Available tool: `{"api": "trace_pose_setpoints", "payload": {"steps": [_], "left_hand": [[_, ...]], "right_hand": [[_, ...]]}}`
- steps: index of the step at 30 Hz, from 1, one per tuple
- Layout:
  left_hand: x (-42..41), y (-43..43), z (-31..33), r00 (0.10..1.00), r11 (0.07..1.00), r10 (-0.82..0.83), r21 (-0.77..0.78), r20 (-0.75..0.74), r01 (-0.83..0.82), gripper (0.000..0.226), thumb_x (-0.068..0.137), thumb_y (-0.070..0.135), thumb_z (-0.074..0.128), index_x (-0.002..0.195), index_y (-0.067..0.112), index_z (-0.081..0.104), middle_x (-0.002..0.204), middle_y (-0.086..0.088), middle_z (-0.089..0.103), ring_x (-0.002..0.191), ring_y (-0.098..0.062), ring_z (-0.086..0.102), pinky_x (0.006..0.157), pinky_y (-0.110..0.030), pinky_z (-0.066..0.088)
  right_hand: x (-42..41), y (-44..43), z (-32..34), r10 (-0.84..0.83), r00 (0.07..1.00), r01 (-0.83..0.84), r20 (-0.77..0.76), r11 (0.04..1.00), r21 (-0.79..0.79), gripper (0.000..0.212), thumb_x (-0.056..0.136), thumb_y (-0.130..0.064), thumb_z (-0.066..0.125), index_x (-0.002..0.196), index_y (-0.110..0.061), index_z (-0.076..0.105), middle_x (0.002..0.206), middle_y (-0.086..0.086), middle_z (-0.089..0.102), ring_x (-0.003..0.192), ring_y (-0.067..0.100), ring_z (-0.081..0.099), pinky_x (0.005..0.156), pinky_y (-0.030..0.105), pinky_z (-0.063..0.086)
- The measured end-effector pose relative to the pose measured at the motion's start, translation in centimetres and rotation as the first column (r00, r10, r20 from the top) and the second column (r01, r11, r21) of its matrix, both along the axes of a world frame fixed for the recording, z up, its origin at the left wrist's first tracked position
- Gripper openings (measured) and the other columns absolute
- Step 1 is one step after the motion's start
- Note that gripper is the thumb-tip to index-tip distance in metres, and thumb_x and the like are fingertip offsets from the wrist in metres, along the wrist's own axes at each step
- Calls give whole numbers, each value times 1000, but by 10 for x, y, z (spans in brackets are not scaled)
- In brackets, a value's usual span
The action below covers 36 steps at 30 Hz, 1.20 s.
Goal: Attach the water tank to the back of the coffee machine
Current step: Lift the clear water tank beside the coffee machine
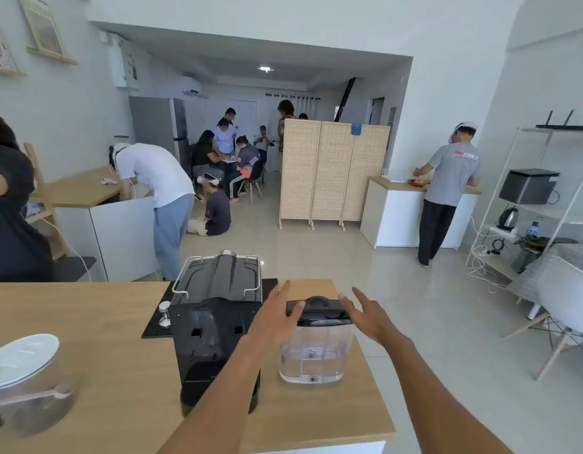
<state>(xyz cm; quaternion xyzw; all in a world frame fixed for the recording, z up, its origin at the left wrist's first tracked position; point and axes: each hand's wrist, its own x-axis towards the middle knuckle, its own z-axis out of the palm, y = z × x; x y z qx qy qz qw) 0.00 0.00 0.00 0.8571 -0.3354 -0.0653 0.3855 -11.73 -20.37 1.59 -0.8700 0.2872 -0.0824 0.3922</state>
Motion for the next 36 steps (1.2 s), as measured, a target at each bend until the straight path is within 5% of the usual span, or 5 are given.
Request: {"api": "trace_pose_setpoints", "payload": {"steps": [11, 16, 24, 29, 36], "left_hand": [[-12, -18, -45, 961, 989, 116, -63, -251, -136, 78, 92, 63, 42, 156, 39, 4, 164, 1, 20, 151, -20, 16, 120, -50, 20], [-21, -26, -58, 968, 971, 123, -176, -220, -164, 72, 95, 58, 43, 155, 43, 6, 159, 14, 24, 149, -15, 21, 117, -39, 23], [-23, -36, -73, 953, 923, 184, -291, -242, -252, 60, 92, 67, 36, 146, 63, 10, 160, 9, 30, 141, -24, 37, 115, -45, 28], [-22, -41, -70, 943, 917, 197, -290, -270, -275, 65, 88, 72, 42, 145, 62, 11, 161, 18, 22, 146, -13, 25, 115, -48, 28], [-25, -38, -68, 939, 926, 184, -269, -291, -265, 67, 89, 70, 43, 145, 62, 7, 162, 15, 20, 145, -18, 30, 111, -48, 29]], "right_hand": [[5, -22, -50, 48, 992, -51, 114, 998, 27, 76, 95, -64, 49, 161, -38, 22, 149, 8, 51, 136, 29, 49, 100, 30, 36], [7, -19, -70, 36, 974, -50, 224, 997, 59, 66, 98, -53, 54, 157, -43, 27, 131, -4, 66, 97, 8, 64, 78, 13, 45], [16, -13, -104, -23, 911, -44, 411, 987, 154, 60, 93, -68, 47, 149, -62, 26, 143, -11, 60, 98, 14, 49, 102, 47, 50], [19, -14, -108, -6, 908, -43, 419, 993, 109, 60, 93, -69, 46, 149, -60, 27, 105, -8, 52, 87, 9, 44, 86, 32, 44], [17, -9, -105, -8, 908, -46, 418, 992, 119, 63, 92, -66, 51, 150, -57, 26, 147, -20, 54, 118, 15, 60, 109, 43, 47]]}}
